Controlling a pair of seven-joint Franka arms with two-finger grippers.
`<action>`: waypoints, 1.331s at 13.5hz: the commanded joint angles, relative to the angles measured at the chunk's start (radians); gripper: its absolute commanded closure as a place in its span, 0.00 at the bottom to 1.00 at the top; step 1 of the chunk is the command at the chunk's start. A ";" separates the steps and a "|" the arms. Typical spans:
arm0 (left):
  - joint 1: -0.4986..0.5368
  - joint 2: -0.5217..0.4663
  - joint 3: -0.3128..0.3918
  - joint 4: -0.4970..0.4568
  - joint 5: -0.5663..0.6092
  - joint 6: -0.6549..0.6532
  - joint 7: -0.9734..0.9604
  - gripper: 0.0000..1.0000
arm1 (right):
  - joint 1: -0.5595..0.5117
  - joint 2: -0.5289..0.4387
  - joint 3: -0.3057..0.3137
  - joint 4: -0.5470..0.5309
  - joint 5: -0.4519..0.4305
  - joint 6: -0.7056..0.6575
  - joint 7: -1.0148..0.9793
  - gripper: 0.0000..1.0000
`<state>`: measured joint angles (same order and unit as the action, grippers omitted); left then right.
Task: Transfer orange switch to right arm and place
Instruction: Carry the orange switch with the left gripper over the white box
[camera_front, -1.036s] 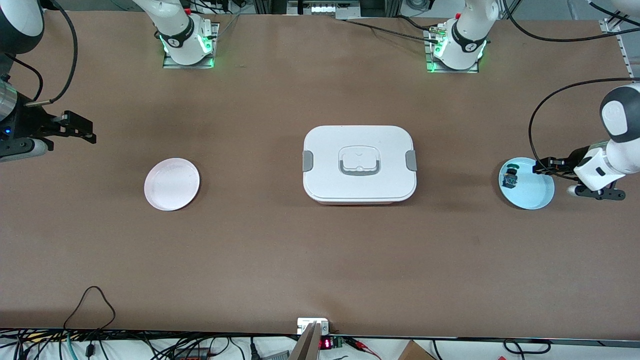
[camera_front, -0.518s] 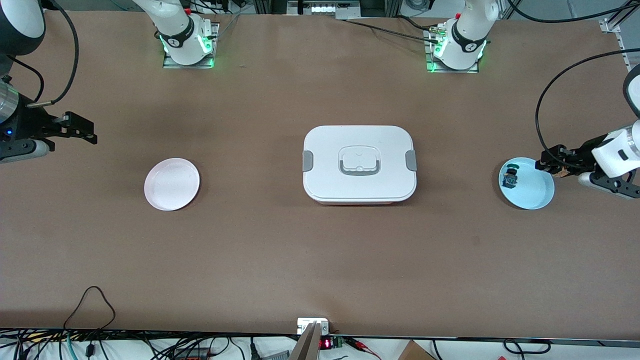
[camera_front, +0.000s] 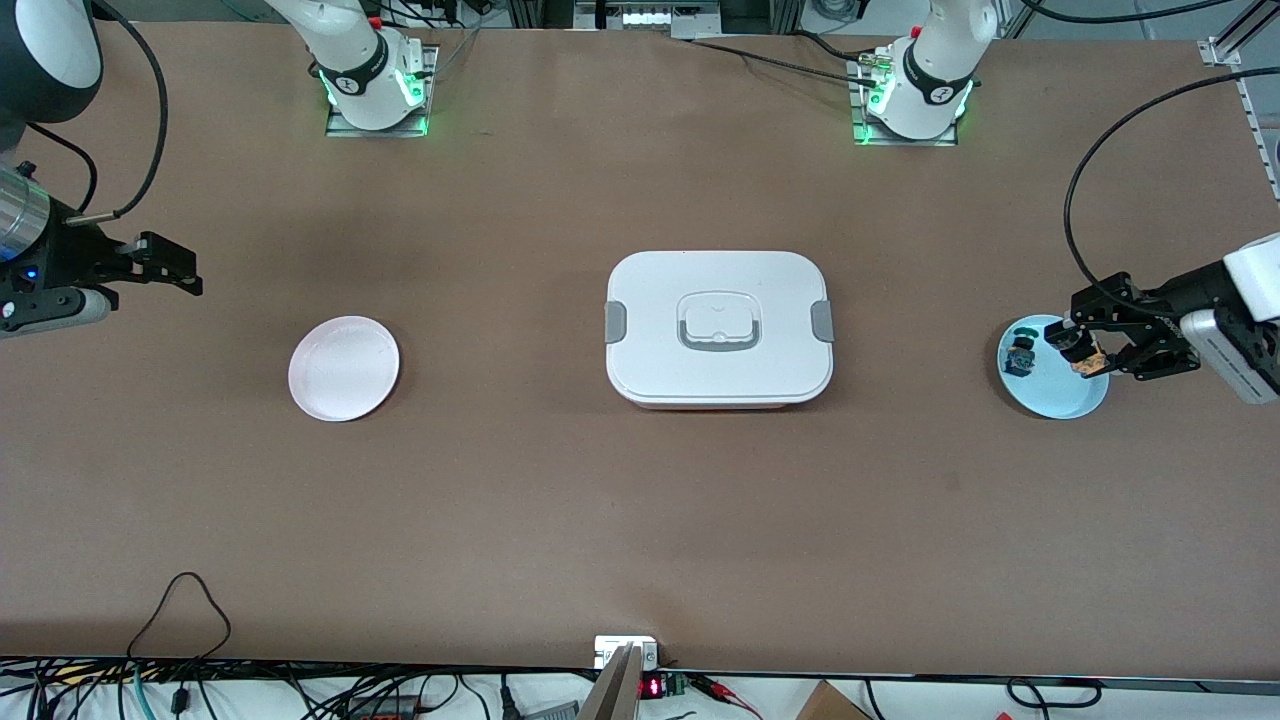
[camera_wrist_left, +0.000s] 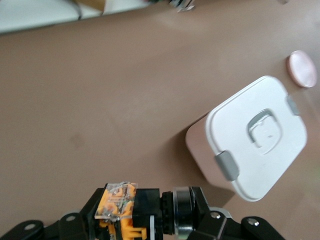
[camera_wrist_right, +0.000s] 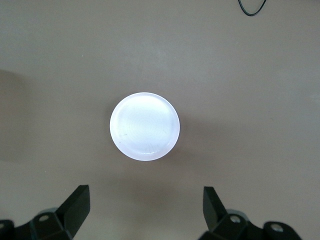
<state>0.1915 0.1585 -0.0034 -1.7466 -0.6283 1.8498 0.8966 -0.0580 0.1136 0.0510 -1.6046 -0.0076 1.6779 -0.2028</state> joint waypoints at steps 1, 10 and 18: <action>-0.006 -0.014 0.002 0.002 -0.123 -0.021 0.167 1.00 | -0.005 0.004 0.000 0.000 0.015 0.003 -0.009 0.00; -0.096 0.010 -0.001 -0.043 -0.479 -0.139 0.544 1.00 | -0.008 0.023 -0.005 0.002 0.008 0.016 -0.009 0.00; -0.161 0.084 -0.009 -0.071 -0.629 -0.323 0.671 1.00 | -0.020 0.037 -0.005 -0.001 0.009 0.029 -0.010 0.00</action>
<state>0.0546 0.2203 -0.0155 -1.8120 -1.2101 1.5492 1.4685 -0.0633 0.1550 0.0460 -1.6072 -0.0076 1.7095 -0.2028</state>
